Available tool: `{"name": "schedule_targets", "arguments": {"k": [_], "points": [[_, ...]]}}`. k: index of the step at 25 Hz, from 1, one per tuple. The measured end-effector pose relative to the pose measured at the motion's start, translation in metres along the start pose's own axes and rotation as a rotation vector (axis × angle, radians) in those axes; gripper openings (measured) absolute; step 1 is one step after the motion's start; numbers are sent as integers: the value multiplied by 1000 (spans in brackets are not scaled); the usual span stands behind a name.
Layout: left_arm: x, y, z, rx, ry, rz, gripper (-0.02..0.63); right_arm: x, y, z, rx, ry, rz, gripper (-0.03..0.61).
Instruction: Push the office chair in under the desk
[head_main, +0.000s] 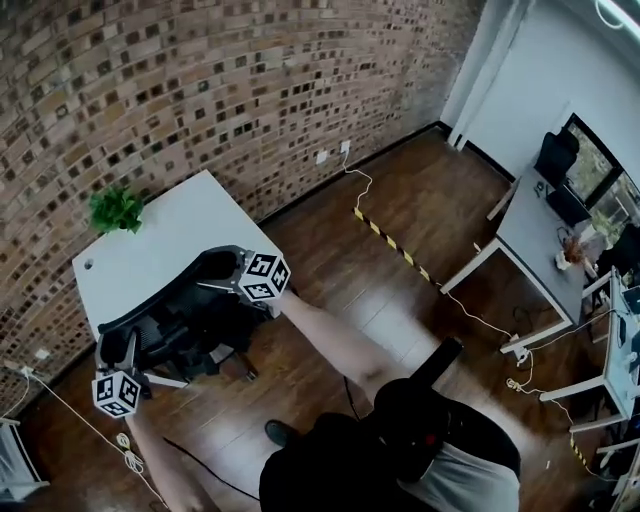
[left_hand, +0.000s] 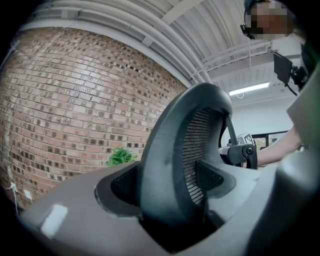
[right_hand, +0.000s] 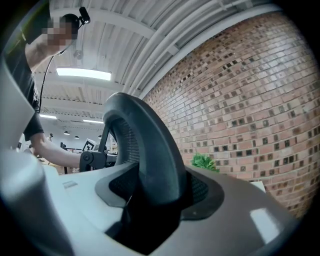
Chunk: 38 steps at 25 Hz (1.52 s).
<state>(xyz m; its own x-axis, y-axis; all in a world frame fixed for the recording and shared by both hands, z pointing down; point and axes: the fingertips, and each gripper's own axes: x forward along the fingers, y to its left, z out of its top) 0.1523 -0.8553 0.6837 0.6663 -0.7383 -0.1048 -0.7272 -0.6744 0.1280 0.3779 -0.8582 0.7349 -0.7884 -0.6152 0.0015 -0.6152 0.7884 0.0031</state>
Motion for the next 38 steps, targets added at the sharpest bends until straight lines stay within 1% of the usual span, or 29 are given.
{"name": "schedule_targets", "arguments": {"k": [3, 6, 9, 10, 12, 13, 15, 18, 20, 21, 22, 23, 25, 26, 28, 30, 32, 33, 35, 37, 38], "points": [[2, -9, 11, 13, -10, -16, 442, -10, 0, 11, 0, -6, -2, 250], [-6, -4, 22, 31, -25, -19, 442, -4, 11, 24, -5, -13, 7, 250], [-7, 5, 18, 47, -13, -33, 442, -2, 9, 19, -5, -38, 0, 250], [-3, 7, 19, 55, -3, -40, 443, -4, 8, 22, -5, -51, -4, 250], [-2, 8, 31, 80, 11, -59, 445, -7, 16, 49, -8, -72, -6, 250], [-6, 7, 40, 94, 15, -68, 445, -8, 23, 61, 0, -80, -15, 253], [-17, 8, 53, 106, 27, -75, 446, -8, 32, 72, 23, -94, -44, 262], [-21, 16, 54, 80, 40, -76, 450, -8, 29, 77, 32, -94, -98, 279], [-29, 27, 59, 54, 26, -51, 451, -16, 20, 77, 42, -97, -142, 252], [-39, 35, 68, 46, 8, -26, 451, -23, 16, 78, 54, -100, -171, 270], [-51, 42, 78, 38, -14, 3, 451, -32, 12, 80, 77, -101, -210, 265], [-64, 48, 88, 28, -35, 30, 451, -42, 8, 80, 112, -111, -241, 241], [-85, 49, 100, 14, -65, 67, 449, -63, 7, 81, 195, -152, -266, 239], [-95, 43, 100, 14, -66, 72, 449, -74, 12, 82, 231, -163, -272, 239], [-118, 16, 86, 23, -41, 63, 449, -91, 34, 73, 310, -168, -245, 239], [-137, -21, 70, 20, -28, 37, 449, -105, 59, 68, 370, -170, -202, 239], [-152, -59, 51, 1, -26, 6, 449, -117, 79, 68, 420, -188, -143, 239], [-164, -75, 36, -8, -18, -6, 449, -121, 91, 63, 446, -201, -111, 241], [-196, -92, -8, -14, -3, -17, 449, -119, 114, 39, 492, -240, -40, 256], [-227, -96, -65, -47, -6, 2, 449, -118, 131, -1, 525, -278, 18, 285], [-242, -99, -91, -73, -5, 20, 449, -122, 140, -24, 538, -283, 29, 288]]}}
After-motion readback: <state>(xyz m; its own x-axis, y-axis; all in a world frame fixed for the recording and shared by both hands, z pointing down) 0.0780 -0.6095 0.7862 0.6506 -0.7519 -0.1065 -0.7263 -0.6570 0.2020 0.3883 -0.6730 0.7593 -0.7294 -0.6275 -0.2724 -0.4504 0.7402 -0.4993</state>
